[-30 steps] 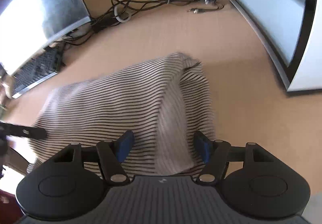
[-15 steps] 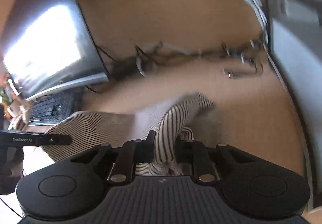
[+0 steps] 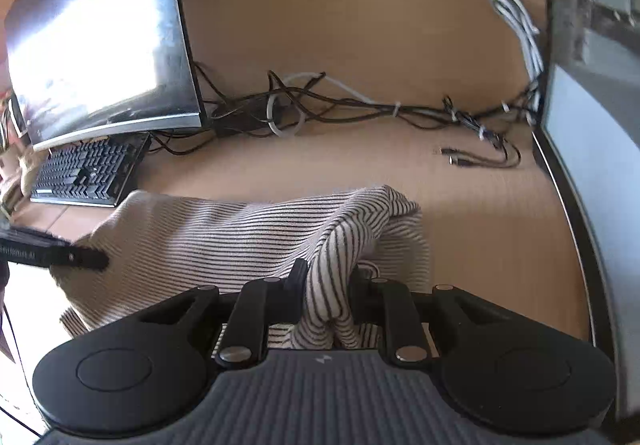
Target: Fold clothes
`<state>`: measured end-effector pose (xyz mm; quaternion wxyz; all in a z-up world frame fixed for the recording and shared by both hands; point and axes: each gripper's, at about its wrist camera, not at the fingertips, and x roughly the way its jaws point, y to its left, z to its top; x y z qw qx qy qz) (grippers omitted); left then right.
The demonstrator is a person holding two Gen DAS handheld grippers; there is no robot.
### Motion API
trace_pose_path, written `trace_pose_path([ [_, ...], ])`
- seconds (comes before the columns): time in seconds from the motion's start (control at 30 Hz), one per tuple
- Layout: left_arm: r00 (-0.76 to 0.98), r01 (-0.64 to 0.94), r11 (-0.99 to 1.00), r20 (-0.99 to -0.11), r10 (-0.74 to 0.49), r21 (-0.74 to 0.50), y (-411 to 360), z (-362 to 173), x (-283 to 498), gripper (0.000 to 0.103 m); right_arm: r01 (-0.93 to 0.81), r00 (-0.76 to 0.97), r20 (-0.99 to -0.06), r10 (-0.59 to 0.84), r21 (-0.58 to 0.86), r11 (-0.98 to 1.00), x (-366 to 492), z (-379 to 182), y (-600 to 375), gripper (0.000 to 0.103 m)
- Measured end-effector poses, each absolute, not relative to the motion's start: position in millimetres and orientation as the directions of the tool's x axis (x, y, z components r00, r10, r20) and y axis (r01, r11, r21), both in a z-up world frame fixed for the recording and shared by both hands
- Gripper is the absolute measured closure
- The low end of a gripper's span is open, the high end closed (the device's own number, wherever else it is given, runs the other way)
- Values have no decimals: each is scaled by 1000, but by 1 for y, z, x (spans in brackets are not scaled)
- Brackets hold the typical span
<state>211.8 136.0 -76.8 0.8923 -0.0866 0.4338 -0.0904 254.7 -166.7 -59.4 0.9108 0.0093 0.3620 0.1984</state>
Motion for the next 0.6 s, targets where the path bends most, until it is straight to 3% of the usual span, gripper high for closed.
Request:
trace_pose_path([
  [0.1, 597, 60, 978, -778, -195, -199, 137, -89, 213, 73, -355, 634, -695, 339, 129, 926, 258, -74, -167, 82],
  [0.2, 598, 42, 979, -779, -186, -201, 142, -89, 203, 66, -319, 627, -704, 332, 157, 935, 251, -79, -179, 59],
  [0.23, 600, 30, 979, -779, -180, -202, 143, -85, 201, 61, -307, 627, -710, 321, 154, 939, 248, -77, -183, 42],
  [0.27, 601, 17, 978, -779, -176, -207, 147, -82, 197, 56, -295, 629, -713, 310, 149, 944, 245, -74, -186, 32],
  [0.33, 602, -12, 971, -777, -185, -240, 153, -76, 191, 49, -293, 645, -700, 306, 144, 945, 239, -66, -192, 31],
  [0.4, 606, -30, 949, -761, -231, -313, 155, -71, 186, 41, -309, 667, -670, 326, 149, 939, 236, -55, -195, 22],
  [0.47, 610, -49, 922, -742, -277, -384, 158, -66, 181, 33, -332, 686, -629, 365, 176, 927, 237, -43, -193, 7],
  [0.53, 610, -53, 890, -721, -329, -452, 154, -63, 180, 25, -362, 683, -589, 431, 239, 901, 244, -35, -190, 0],
  [0.6, 605, -44, 875, -710, -361, -482, 142, -62, 186, 17, -397, 643, -553, 530, 352, 848, 260, -36, -190, 0],
])
